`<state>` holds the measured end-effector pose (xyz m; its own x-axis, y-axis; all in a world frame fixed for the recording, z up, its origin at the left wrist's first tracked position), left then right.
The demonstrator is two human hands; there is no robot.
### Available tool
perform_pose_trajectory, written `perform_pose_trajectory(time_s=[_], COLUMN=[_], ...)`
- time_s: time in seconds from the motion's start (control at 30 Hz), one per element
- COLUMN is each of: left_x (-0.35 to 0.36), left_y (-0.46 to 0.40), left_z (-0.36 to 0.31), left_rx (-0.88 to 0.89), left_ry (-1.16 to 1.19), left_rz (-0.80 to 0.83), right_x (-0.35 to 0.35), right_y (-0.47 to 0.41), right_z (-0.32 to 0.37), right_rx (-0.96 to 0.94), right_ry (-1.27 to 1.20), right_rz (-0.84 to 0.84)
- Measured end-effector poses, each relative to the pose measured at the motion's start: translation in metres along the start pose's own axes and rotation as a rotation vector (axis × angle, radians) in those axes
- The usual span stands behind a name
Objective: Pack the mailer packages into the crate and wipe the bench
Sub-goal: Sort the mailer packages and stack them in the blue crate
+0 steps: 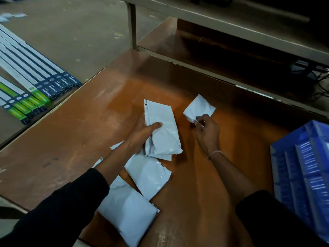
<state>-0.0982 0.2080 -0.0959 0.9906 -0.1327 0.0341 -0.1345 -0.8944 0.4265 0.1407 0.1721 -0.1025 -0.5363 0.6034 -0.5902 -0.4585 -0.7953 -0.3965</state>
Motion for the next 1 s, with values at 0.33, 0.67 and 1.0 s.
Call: perform_pose_trajectory(time_s=[0.33,0.67,1.0], left_x=[0.014,0.023,0.07], left_y=[-0.005,0.018,0.07], left_z=[0.007,0.002,-0.026], left_rx=[-0.108,0.06,0.403], left_ry=[0.236,0.22,-0.067], left_rz=[-0.026,0.122,0.191], right_x=[-0.034,-0.065,-0.14], right_y=[0.053,0.07,0.055], right_z=[0.049,0.076,0.059], right_rx=[-0.337,-0.362,0.112], right_ry=[-0.133,-0.118,-0.159], right_rz=[0.449,0.496,0.061])
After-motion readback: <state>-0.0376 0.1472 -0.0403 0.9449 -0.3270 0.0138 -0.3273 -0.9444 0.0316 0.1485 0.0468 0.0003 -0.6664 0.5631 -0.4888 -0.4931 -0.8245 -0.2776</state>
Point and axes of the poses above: each hand's wrist, its own y-axis away from the middle knuckle, its own x-axis out of the palm, z = x × y, the point moved 3 cm from there along -y, towards the middle knuckle, and after that the axes turned 5 degrees about -z, right-handed, at the moved point
